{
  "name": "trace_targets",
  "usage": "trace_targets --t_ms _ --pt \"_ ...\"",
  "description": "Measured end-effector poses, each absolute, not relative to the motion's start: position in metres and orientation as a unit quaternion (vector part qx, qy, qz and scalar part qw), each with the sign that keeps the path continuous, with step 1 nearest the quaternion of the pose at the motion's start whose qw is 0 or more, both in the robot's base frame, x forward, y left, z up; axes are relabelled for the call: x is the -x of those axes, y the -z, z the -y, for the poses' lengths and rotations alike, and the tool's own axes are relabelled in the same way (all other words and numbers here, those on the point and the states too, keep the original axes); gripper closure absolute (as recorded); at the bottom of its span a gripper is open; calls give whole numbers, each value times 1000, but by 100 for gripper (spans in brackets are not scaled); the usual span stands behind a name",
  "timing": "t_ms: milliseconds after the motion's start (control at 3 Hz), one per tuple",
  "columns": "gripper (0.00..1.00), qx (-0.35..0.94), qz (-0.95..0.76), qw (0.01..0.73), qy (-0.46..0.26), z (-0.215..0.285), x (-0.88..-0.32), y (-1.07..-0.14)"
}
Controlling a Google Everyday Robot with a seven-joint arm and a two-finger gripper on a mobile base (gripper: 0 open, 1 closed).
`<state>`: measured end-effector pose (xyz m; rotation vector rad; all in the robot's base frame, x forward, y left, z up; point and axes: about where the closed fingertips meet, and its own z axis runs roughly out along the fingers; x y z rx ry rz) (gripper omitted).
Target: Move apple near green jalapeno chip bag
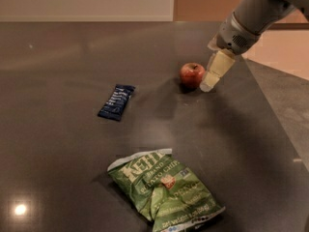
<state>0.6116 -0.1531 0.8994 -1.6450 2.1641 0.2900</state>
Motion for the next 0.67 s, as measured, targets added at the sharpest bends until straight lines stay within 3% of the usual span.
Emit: trace_targets --t_ms 667 --pt "0 586 -775 208 -110 135 -648 -875"
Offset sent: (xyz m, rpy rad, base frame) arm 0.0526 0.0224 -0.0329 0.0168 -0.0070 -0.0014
